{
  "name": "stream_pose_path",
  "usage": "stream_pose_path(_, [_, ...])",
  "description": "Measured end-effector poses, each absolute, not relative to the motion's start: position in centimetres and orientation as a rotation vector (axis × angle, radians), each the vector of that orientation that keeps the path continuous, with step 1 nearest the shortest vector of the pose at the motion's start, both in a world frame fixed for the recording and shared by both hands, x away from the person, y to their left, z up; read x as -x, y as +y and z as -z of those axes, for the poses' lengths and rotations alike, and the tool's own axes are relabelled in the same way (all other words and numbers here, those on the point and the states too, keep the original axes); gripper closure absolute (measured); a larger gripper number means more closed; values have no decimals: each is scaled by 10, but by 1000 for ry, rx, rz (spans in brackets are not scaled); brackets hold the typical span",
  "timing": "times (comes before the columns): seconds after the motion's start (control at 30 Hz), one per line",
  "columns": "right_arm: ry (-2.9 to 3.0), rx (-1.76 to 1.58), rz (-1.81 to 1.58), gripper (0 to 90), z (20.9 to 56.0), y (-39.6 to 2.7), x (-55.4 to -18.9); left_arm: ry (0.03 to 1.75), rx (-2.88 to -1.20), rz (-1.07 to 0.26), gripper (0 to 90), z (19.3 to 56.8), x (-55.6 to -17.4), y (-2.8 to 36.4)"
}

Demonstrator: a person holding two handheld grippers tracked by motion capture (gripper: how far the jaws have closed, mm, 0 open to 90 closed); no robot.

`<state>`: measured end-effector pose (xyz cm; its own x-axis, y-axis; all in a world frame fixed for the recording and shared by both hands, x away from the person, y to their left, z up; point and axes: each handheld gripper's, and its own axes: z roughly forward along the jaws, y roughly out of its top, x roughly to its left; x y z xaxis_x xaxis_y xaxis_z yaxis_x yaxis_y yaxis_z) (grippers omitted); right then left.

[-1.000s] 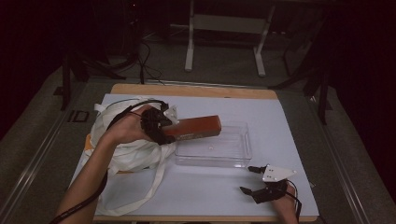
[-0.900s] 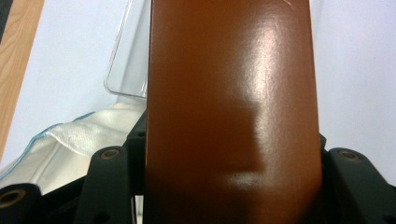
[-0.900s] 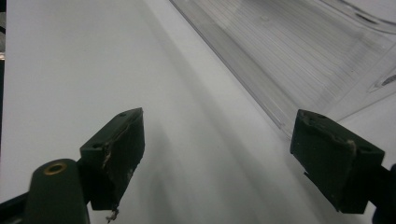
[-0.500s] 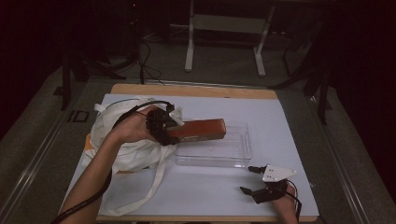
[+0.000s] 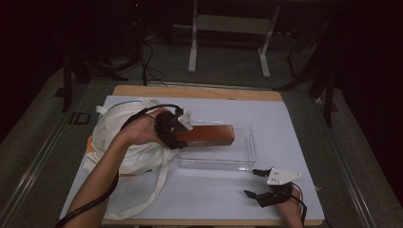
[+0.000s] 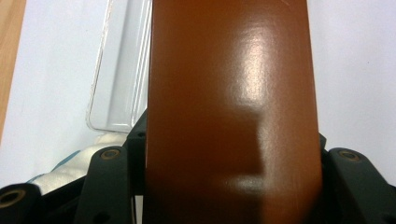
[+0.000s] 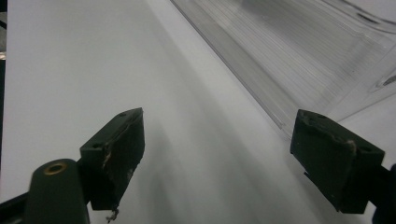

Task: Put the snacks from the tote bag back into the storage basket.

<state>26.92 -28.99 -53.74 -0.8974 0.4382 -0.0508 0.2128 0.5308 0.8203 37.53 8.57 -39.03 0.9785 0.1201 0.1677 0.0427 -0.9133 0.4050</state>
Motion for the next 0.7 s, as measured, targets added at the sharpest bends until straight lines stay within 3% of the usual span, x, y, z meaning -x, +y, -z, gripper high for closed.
stream_pose_path(0.7, [2523, -546, -1300, 177, 537, -290, -269, 57, -2720, -234, 437, 397, -378, 82])
